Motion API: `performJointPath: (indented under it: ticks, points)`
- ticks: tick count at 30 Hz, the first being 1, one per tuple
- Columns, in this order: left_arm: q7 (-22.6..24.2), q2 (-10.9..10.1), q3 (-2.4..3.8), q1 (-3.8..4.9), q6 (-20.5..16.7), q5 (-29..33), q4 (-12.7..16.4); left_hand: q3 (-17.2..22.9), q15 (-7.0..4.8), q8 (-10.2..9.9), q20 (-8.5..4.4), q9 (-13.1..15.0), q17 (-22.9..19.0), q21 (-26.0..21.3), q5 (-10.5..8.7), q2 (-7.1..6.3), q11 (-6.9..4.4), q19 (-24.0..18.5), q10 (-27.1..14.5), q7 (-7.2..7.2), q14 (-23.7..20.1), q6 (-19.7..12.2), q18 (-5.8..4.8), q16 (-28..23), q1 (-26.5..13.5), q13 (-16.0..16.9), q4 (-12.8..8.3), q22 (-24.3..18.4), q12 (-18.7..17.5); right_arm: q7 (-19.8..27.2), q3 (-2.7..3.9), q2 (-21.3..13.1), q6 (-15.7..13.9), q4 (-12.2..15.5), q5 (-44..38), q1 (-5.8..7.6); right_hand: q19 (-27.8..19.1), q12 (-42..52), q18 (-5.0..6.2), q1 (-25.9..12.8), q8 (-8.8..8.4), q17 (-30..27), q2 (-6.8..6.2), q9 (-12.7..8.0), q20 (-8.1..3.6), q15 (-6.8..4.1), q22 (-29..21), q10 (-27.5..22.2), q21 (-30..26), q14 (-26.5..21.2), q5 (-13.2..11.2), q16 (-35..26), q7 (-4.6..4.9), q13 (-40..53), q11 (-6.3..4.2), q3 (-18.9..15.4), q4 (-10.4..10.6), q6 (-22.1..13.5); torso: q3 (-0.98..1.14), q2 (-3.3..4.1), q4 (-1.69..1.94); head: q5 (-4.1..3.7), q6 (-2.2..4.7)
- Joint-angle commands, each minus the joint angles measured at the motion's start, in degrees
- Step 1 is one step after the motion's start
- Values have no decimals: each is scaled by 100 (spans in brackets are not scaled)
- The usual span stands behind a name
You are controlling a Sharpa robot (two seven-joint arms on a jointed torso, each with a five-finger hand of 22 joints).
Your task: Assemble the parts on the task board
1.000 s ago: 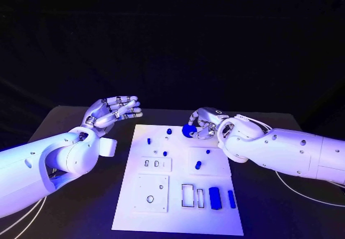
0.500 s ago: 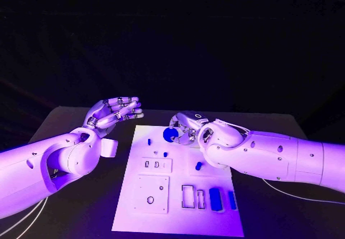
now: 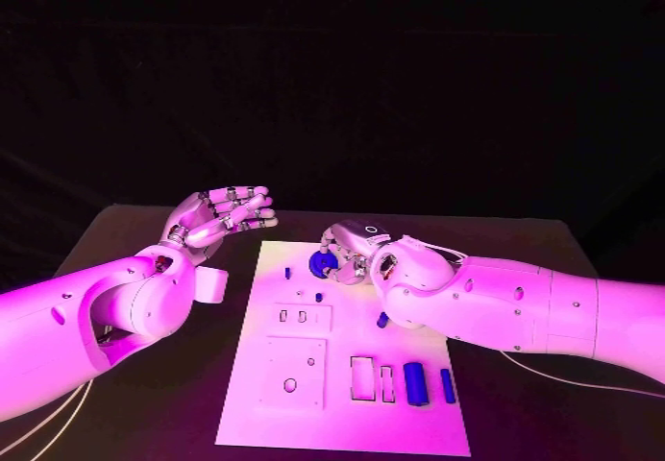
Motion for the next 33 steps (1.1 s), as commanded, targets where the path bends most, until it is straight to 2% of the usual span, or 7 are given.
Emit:
performJointPath:
  ticks: [1, 19, 26, 29, 30, 33]
  points:
    - [65, 7, 4, 6, 93, 20, 20, 20, -1, -40, 17, 5, 5, 21, -33, -4, 21, 22, -12, 226, -37, -41, 78, 34, 62, -2, 25, -8, -17, -80, -3, 52, 80, -61, -193, -19, 108, 17, -87, 4, 16, 1300, 8, 1, -32, -39, 797, 47, 11, 573, 4, 23, -30, 711, -20, 40, 9, 52, 9, -2, -3, 12, -7]
    - [53, 10, 4, 6, 106, 20, 19, 20, -1, -40, 17, 5, 5, 21, -33, -4, 21, 22, -12, 226, -37, -41, 78, 34, 62, -2, 25, -8, -17, -85, -13, 274, 179, -340, -215, -179, 106, -1, -87, -1, -2, 1291, -7, -5, -35, -40, 796, 28, 9, 571, 2, 21, -23, 685, -16, 52, 0, 34, 9, 1, 6, 34, -18]
    - [49, 14, 4, 6, 114, 20, 11, 24, 1, -41, 18, 6, 15, 20, -36, -1, 22, 18, -11, 227, -49, -45, 78, 34, 72, -1, 22, -12, -25, -100, -14, 304, 177, -445, -209, -200, 86, -39, -80, -22, -47, 1274, -32, -19, -33, -31, 770, -15, -15, 568, 1, 16, -3, 633, -1, 73, -8, -16, 4, -5, -1, 35, -19]
    - [46, 16, 4, 6, 115, 20, 7, 24, 1, -41, 18, 6, 15, 20, -36, -1, 22, 18, -11, 227, -49, -45, 78, 34, 72, -1, 22, -12, -25, -76, -14, 313, 157, -478, -186, -202, 51, -106, -68, -59, -157, 1248, -71, -59, -16, -1, 728, -93, -55, 562, 1, 8, 46, 541, 39, 103, -14, -152, 5, -5, -4, 41, -13]
    - [45, 16, 4, 6, 115, 20, 6, 24, 1, -41, 18, 6, 15, 20, -36, -1, 22, 18, -11, 227, -49, -45, 78, 34, 72, -1, 22, -12, -25, -72, -14, 316, 159, -485, -180, -202, 37, -145, -64, -68, -253, 1239, -98, -95, -2, 20, 711, -138, -71, 559, 2, 6, 84, 488, 69, 114, -23, -287, 7, -4, -3, 42, -15]
    - [41, 17, 4, 6, 118, 20, 3, 24, 1, -41, 18, 6, 15, 20, -36, -1, 22, 18, -11, 227, -49, -45, 78, 34, 72, -1, 22, -12, -25, -69, -14, 320, 169, -501, -167, -203, 20, -184, -59, -84, -330, 1226, -122, -120, 28, 55, 692, -186, -92, 556, -3, 2, 122, 435, 106, 122, -33, -365, 7, -5, 1, 37, -18]
